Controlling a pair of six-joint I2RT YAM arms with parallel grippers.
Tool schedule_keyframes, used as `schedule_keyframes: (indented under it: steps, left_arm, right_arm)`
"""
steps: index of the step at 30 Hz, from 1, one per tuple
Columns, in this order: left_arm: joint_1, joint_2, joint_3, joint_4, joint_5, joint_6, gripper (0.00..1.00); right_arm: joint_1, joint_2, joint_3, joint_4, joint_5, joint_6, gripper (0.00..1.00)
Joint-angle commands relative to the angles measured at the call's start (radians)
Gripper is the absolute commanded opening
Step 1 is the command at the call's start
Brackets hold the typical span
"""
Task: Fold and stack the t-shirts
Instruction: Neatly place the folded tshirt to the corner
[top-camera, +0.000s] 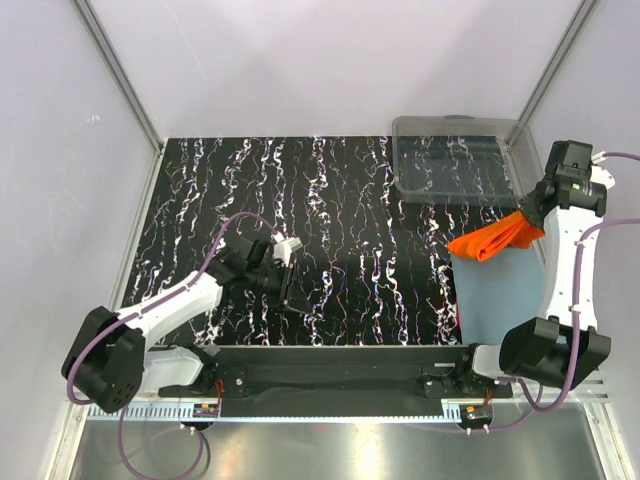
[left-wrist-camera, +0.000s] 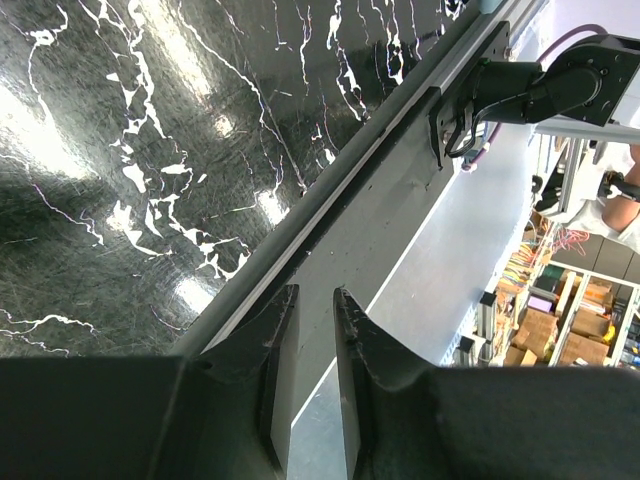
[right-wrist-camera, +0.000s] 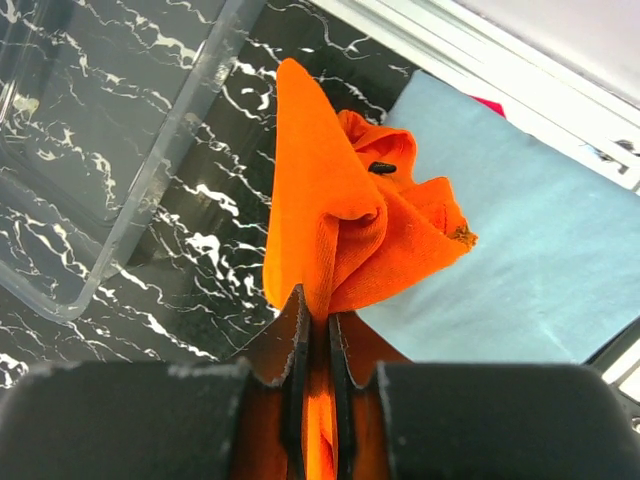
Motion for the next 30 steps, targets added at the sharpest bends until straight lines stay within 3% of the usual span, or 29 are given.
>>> schedule_keyframes:
  steps: [1, 30]
  left_arm:
    - [0.008, 0.006, 0.045, 0.007, 0.046, 0.023, 0.24]
    - [0.006, 0.017, 0.032, 0.008, 0.069, 0.029, 0.24]
  right_arm:
    - [-0.023, -0.056, -0.009, 0.004, 0.002, -0.034, 0.0]
    - [-0.124, -0.179, -0.213, -0.054, -0.021, -0.072, 0.0]
